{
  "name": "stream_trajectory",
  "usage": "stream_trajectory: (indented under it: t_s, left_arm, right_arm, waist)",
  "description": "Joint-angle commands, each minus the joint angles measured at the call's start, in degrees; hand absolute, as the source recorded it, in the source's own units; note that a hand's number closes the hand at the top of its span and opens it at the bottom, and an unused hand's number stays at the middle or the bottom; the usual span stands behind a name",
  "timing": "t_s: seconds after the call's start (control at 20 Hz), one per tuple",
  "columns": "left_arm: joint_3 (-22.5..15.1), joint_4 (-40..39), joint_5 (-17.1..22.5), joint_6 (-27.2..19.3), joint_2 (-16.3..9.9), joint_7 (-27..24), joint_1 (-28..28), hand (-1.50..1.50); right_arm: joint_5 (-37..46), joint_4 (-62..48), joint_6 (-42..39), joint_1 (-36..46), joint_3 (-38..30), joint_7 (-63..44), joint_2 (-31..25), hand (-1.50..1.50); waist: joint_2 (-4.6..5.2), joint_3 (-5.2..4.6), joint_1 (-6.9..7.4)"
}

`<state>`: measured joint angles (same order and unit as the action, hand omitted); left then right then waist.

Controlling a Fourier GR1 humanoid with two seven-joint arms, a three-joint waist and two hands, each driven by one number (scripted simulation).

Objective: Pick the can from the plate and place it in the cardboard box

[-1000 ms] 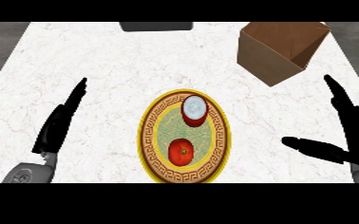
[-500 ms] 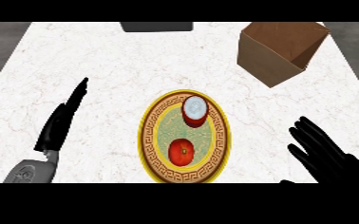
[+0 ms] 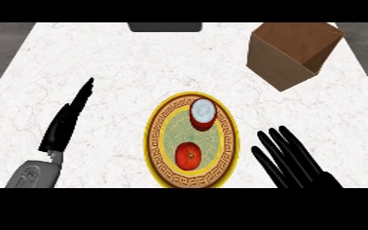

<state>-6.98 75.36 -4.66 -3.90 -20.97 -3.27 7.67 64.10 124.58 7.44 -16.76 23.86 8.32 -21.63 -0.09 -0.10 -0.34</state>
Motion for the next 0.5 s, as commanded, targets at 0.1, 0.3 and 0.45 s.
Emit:
stream_trajectory:
  t_s: [0.1,0.3,0.45]
  left_arm:
    - [-0.2,3.7,-2.0,-0.3,1.4,1.9,-1.6,0.0]
    - [0.4,-0.9,-4.0,-0.8,4.3,-0.1,0.3,0.0]
    - [2.9,-2.3,-3.0,1.9,2.2,-0.3,2.5,0.0]
  right_arm:
    - [10.8,2.1,-11.9,6.0,6.4,-12.1,6.8,-1.5]
    - [10.5,-6.8,-10.0,9.4,5.0,-11.6,10.7,-1.5]
    - [12.7,-13.2,-8.2,10.1,8.0,-11.7,13.0,-1.5]
  waist:
    - [0.02,0.07,0.49]
    - [0.09,0.1,0.28]
    - [0.11,0.1,0.28]
